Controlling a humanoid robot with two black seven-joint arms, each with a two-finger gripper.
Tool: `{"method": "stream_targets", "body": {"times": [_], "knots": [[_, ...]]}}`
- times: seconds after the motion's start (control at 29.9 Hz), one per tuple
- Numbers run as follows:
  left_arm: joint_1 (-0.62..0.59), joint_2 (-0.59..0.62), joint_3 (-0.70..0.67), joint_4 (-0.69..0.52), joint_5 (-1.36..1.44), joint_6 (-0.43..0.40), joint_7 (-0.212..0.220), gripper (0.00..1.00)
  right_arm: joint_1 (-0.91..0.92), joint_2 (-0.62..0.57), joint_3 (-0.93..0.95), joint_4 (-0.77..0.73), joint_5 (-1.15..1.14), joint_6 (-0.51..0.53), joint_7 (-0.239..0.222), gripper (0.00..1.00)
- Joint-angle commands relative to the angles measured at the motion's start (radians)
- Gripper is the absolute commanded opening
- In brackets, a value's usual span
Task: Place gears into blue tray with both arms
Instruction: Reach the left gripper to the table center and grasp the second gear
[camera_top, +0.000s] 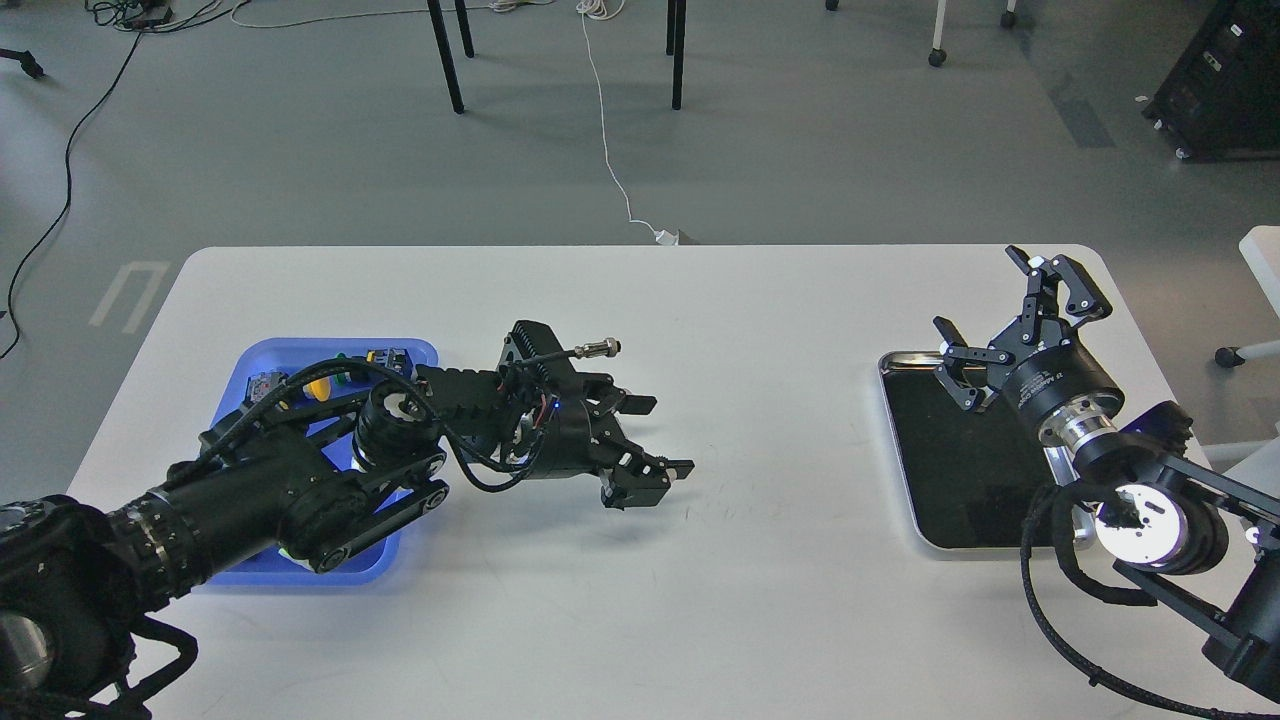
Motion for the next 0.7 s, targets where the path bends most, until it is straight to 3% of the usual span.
{"method": "stream_targets", "body": {"times": [0.0, 0.17, 0.67], "knots": [[0.0, -0.003, 0.027, 0.003, 0.0, -0.002, 0.0, 0.85, 0.0, -0.001, 0.001, 0.0, 0.0, 0.0, 0.0, 0.98], [-0.016, 0.001, 0.045, 0.02, 0.0, -0.002, 0.0, 0.77, -0.005, -0.003, 0.002, 0.0, 0.0, 0.0, 0.0, 0.98], [-0.067, -0.021, 0.134, 0.08, 0.0, -0.002, 0.0, 0.73, -0.025, -0.001, 0.007, 0.005, 0.0, 0.0, 0.0, 0.98]]}}
